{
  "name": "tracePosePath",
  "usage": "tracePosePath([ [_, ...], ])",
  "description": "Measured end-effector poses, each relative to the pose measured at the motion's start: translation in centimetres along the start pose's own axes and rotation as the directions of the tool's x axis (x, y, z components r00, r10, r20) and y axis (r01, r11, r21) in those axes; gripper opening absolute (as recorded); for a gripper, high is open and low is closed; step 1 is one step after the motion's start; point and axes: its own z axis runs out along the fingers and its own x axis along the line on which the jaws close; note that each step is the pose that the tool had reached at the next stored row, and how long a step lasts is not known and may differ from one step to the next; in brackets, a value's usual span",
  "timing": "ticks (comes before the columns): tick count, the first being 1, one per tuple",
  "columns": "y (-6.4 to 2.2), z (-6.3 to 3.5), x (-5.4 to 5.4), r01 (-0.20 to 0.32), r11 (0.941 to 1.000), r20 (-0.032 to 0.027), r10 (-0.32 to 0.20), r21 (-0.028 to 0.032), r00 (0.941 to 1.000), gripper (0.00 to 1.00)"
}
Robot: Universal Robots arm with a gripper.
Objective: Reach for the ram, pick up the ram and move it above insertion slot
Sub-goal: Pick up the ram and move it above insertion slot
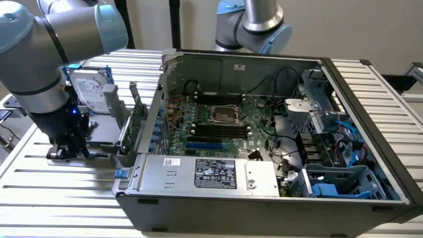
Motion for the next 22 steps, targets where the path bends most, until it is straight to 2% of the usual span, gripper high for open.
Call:
tracePosePath([
  [7,0.01,-0.57,0.0,0.004,1.0000,0.0009,-0.004,0.0000,1.0000,0.14],
  [11,0.02,-1.01,0.0,0.011,0.9999,0.0047,-0.011,0.0001,0.9999,0.14],
  [15,0.03,-1.58,0.0,0.022,0.9998,0.0085,-0.022,0.0003,0.9997,0.14],
  [22,0.06,-2.86,0.0,0.036,0.9994,0.0095,-0.036,0.0002,0.9993,0.14],
])
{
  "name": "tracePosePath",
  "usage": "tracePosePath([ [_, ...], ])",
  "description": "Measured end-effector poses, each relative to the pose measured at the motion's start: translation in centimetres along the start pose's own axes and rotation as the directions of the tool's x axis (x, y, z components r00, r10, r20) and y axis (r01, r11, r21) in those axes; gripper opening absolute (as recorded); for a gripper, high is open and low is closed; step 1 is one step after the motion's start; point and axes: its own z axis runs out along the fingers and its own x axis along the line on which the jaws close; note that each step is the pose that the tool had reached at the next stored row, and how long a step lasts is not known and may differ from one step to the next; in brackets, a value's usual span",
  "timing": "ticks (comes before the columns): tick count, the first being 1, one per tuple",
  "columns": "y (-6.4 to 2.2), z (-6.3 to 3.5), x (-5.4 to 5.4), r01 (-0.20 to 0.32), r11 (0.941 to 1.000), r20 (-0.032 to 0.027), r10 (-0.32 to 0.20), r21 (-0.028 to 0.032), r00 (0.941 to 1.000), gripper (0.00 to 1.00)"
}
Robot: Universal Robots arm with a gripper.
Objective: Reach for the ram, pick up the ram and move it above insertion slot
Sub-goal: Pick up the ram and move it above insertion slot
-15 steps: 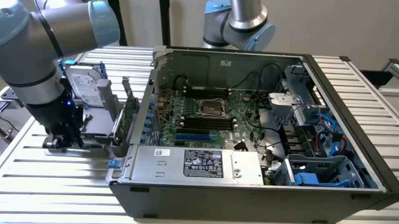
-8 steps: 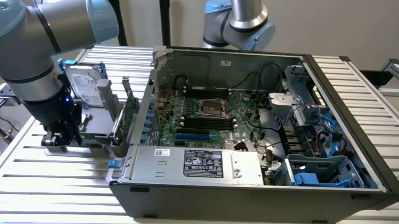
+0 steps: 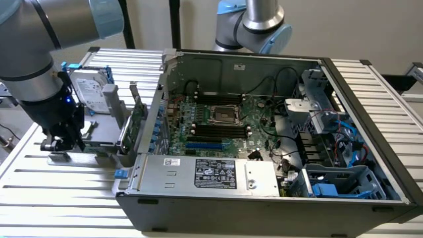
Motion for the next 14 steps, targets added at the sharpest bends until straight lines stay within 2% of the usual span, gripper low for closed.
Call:
tracePosePath([
  [8,-0.13,-3.38,0.0,0.015,0.9999,0.0020,-0.015,-0.0003,0.9999,0.14],
  [10,-0.31,-4.27,0.0,0.022,0.9998,0.0044,-0.022,-0.0003,0.9997,0.14],
  [14,-0.76,-5.89,-0.1,0.039,0.9992,0.0138,-0.039,-0.0004,0.9991,0.14],
])
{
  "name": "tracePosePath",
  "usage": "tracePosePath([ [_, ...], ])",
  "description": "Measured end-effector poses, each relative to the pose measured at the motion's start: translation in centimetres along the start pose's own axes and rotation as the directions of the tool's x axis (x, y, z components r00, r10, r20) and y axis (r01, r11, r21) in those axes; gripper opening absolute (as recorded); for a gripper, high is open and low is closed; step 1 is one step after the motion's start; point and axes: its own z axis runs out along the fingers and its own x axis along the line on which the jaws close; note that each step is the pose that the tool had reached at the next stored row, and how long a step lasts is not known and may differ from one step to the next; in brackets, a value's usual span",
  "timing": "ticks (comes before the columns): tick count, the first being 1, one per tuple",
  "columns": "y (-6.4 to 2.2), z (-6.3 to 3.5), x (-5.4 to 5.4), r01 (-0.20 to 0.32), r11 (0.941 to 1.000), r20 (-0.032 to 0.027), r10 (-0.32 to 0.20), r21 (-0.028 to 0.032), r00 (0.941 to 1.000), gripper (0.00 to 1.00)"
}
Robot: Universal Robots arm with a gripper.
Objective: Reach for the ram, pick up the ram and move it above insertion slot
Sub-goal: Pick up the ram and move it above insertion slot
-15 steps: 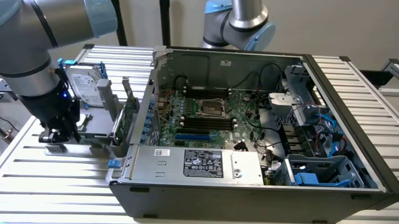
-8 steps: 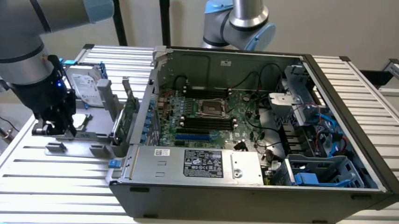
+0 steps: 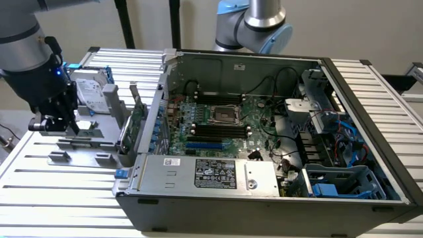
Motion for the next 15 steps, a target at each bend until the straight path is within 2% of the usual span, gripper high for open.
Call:
tracePosePath([
  [11,-1.40,-4.31,-0.1,0.042,0.9991,0.0267,-0.042,0.0001,0.9988,0.14],
  [13,-1.83,-5.09,-0.1,0.046,0.9989,0.0318,-0.046,0.0005,0.9984,0.14],
  [15,-2.62,-5.84,-0.1,0.047,0.9989,0.0364,-0.047,0.0011,0.9982,0.14],
])
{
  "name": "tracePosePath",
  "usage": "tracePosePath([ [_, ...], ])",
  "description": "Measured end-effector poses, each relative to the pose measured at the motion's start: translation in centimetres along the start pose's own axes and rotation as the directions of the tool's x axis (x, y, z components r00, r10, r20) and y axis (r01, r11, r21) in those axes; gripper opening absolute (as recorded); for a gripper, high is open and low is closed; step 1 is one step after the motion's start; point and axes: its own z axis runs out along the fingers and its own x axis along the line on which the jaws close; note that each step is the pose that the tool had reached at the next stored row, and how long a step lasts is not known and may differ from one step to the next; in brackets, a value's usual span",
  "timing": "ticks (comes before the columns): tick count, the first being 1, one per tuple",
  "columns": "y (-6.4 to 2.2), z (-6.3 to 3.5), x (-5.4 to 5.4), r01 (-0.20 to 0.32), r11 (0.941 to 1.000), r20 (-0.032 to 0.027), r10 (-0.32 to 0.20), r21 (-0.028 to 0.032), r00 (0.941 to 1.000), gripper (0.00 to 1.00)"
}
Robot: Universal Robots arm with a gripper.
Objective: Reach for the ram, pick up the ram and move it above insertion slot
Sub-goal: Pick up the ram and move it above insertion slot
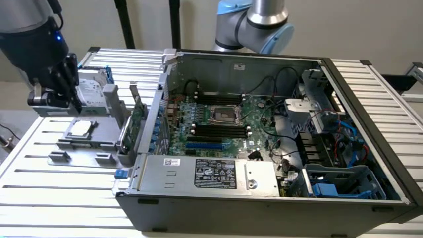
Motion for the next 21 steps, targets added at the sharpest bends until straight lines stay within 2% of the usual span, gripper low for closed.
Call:
tracePosePath([
  [11,-4.92,-4.32,0.1,0.000,1.0000,0.0084,0.000,-0.0021,1.0000,0.14],
  [16,-7.17,-5.39,0.2,0.000,1.0000,0.0121,0.000,-0.0048,0.9999,0.14],
  [21,-9.42,-6.02,0.3,0.000,1.0000,0.0149,0.000,-0.0065,0.9999,0.14],
])
